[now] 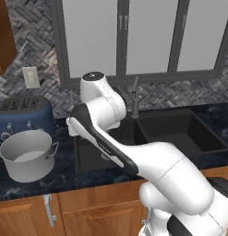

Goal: Dump the squash from the pot into the sink. Then turn on the water and wash the squash. Then turn off the water and put the squash back in the pot.

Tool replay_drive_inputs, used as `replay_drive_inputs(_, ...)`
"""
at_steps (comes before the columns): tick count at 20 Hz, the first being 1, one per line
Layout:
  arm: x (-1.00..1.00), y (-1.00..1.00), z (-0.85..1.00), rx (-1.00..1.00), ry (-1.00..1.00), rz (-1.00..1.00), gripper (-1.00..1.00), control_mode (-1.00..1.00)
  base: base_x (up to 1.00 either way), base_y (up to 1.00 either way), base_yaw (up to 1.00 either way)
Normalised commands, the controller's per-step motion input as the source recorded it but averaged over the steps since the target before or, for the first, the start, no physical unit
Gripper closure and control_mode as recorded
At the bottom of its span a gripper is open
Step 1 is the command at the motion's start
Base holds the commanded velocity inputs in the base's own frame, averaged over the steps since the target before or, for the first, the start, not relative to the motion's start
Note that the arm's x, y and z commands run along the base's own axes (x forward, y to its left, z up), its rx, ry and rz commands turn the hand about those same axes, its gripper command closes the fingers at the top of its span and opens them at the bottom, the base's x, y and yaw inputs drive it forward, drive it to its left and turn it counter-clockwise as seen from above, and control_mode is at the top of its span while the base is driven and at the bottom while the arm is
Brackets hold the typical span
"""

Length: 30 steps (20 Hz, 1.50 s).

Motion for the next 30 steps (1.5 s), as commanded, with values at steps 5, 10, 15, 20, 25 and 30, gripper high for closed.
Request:
replay_drive_inputs(5,0.33,0.51,-0.26,0.00,0.08,0.00,-1.00,-1.00,0.00,0.00,0.00)
replay_drive_inputs(10,0.35,0.44,-0.23,0.00,0.06,-0.01,-1.00,-1.00,0.00,0.00,0.00)
replay_drive_inputs(15,0.37,0.35,-0.20,0.00,0.03,-0.01,-1.00,-1.00,0.00,0.00,0.00)
replay_drive_inputs(20,0.35,0.25,-0.23,0.00,0.05,-0.05,-1.00,-1.00,0.00,0.00,0.00)
replay_drive_inputs(25,0.34,0.26,-0.29,0.01,0.05,-0.06,-1.00,-1.00,0.00,0.00,0.00)
replay_drive_inputs(30,0.29,0.35,-0.26,0.00,0.01,-0.05,-1.00,-1.00,0.00,0.00,0.00)
